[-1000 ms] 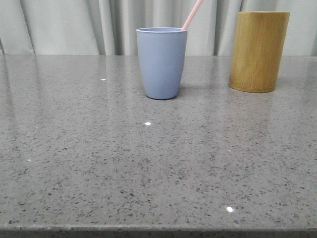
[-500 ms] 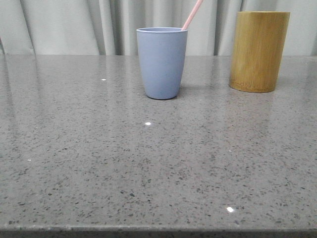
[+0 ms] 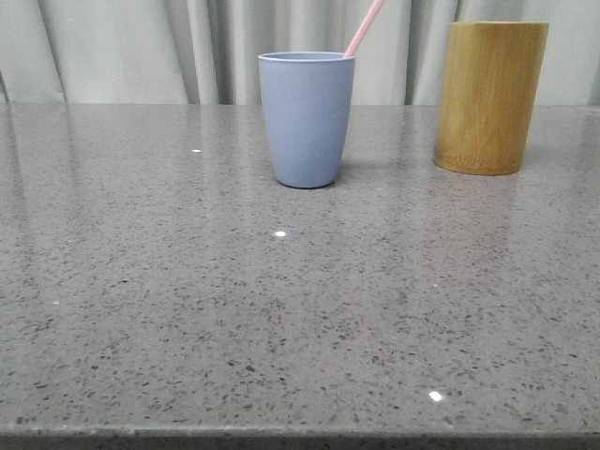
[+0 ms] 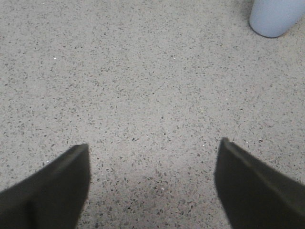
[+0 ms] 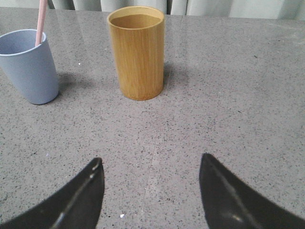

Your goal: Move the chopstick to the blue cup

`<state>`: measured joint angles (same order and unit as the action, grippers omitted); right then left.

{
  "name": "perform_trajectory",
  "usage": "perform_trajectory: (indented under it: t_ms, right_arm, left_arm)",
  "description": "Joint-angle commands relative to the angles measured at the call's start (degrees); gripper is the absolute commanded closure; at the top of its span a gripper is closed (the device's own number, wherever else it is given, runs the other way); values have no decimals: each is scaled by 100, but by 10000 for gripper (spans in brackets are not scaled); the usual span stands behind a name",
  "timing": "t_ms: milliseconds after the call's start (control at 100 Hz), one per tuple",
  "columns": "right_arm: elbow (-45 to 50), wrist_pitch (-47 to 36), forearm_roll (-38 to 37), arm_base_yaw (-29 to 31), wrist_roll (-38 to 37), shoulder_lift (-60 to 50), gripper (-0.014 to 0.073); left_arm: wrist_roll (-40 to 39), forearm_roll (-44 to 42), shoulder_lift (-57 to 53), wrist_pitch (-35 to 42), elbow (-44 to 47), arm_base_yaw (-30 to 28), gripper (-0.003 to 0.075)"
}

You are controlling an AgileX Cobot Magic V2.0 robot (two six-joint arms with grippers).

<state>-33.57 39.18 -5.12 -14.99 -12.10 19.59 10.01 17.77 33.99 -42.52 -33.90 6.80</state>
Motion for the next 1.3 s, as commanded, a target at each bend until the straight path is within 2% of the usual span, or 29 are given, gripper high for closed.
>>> perform_trajectory:
  t_ms: [0,90,230,280,300,1290]
  right_arm:
    - [-131,-390,-90,25,11,49,202]
    - [-131,-390,-102,25,11,49,313]
    - [-131,-390,-113,25,11,49,575]
    - [-131,-390,-113,25,11,49,657]
    - [-131,-390,-113,25,11,49,665]
    - [-131,-390,-113,25,11,49,662]
  left_arm:
    - [-12,108,4,373,-165,-12,323]
    - [-12,108,4,373,-165,-12,456]
    - [-12,108,4,373,-165,-12,652]
    - [-12,108,4,373,-165,-12,717]
    - [-12,108,4,373,-165,-12,741]
    - [-12,108,4,456,-80,-12,739]
